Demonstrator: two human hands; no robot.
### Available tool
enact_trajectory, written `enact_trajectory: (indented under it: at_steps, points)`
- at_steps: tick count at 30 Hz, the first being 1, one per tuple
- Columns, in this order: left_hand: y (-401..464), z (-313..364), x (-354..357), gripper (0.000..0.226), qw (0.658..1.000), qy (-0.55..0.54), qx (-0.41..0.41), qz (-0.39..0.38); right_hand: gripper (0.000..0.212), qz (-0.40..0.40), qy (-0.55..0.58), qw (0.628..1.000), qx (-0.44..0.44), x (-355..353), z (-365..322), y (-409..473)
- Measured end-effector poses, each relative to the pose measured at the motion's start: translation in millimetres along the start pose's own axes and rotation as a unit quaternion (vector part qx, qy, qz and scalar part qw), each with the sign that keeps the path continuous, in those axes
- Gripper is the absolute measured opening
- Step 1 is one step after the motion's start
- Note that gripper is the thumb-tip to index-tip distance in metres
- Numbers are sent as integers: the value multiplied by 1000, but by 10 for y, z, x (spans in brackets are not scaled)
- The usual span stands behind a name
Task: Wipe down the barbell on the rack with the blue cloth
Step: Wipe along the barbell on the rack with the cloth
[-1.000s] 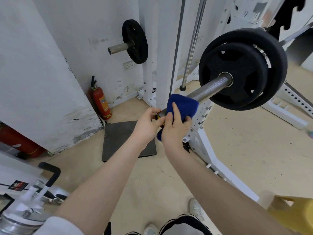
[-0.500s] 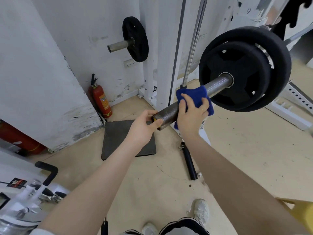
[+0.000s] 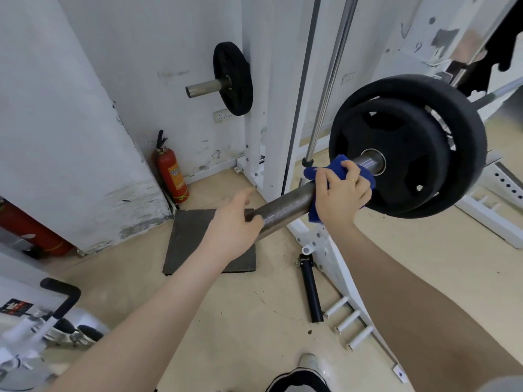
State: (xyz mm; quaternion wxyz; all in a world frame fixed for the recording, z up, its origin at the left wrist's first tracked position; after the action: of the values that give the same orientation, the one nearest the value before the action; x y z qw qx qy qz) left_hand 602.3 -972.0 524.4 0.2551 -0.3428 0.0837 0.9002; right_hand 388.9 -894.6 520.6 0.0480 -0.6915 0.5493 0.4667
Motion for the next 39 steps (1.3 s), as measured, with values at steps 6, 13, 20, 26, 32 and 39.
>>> enact_trajectory:
  at_steps: [6, 13, 20, 26, 32, 39]
  points:
    - [186, 553, 179, 49, 986, 128, 94, 57, 58, -68, -28, 976, -205, 284, -109, -147]
    - [244, 738, 553, 50, 935, 328, 123, 51, 21, -26, 227, 972, -49, 126, 420, 643]
    - [289, 915, 660, 43, 881, 445, 147, 70, 54, -48, -26, 961, -271, 211, 255, 575]
    - [263, 833, 653, 40, 896, 418, 124, 86, 44, -35, 7, 981, -192, 129, 152, 574]
    - [271, 760, 631, 44, 918, 372, 97, 96, 44, -78, -98, 904, -409, 249, -119, 558]
    - [261, 728, 610, 45, 931, 340, 55, 123, 42, -142, -112, 903, -391, 349, -348, 406]
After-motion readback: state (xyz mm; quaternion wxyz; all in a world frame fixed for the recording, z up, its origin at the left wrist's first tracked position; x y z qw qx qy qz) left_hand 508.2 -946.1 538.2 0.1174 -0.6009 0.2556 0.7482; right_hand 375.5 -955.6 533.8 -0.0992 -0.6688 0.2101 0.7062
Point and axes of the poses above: each hand's wrist, its own y-axis towards the middle knuckle, its own x-axis out of the palm, z = x × y, the point moved 10 cm from there along y, towards the middle knuckle, and after that the axes turned 7 degrees about z, right-handed, at the moved point
